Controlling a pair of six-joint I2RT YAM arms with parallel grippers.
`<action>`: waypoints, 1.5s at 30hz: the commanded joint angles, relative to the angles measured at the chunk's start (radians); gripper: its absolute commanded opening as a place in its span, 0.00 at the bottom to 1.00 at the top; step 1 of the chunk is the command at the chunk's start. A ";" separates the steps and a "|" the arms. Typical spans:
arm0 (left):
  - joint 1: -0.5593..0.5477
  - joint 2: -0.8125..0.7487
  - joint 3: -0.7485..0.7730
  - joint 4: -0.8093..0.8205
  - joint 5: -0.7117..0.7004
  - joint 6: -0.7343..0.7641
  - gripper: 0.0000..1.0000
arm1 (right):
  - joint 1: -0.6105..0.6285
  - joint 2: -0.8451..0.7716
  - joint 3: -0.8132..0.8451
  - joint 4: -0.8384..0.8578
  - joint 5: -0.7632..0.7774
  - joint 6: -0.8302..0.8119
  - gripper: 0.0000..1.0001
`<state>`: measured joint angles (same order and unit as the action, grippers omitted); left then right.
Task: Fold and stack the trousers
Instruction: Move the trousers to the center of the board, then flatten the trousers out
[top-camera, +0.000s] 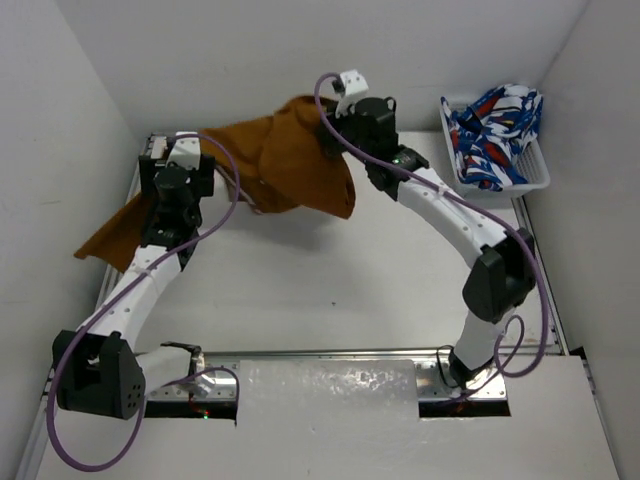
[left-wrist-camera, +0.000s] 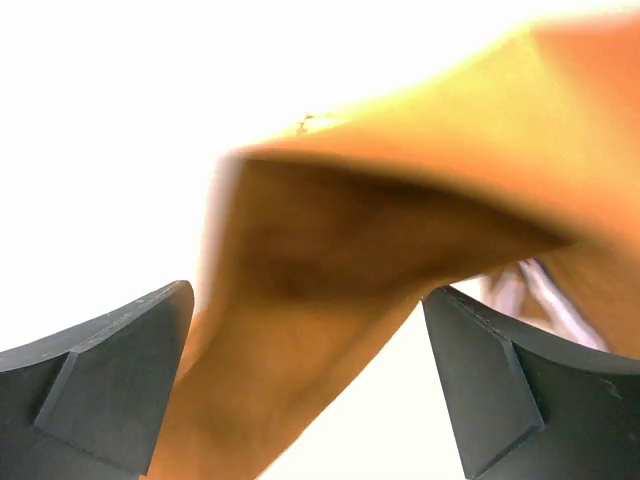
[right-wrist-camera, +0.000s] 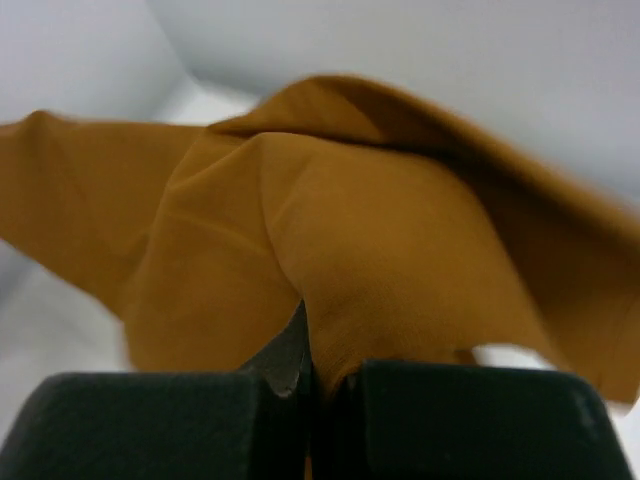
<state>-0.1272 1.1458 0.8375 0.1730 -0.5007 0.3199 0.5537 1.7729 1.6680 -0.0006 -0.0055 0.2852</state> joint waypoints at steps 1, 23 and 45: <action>0.003 -0.043 0.022 -0.029 0.048 0.001 0.97 | -0.082 -0.001 -0.057 -0.070 0.181 0.170 0.00; 0.263 0.423 0.187 -0.440 0.446 0.169 1.00 | -0.261 0.031 -0.116 -0.296 -0.012 0.039 0.72; 0.219 0.937 0.596 -0.333 0.369 0.333 0.00 | 0.102 0.099 -0.151 -0.394 -0.560 -0.364 0.06</action>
<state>0.1379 2.0247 1.2957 -0.2184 -0.1688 0.6518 0.5076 1.9728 1.4738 -0.4248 -0.3248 -0.0044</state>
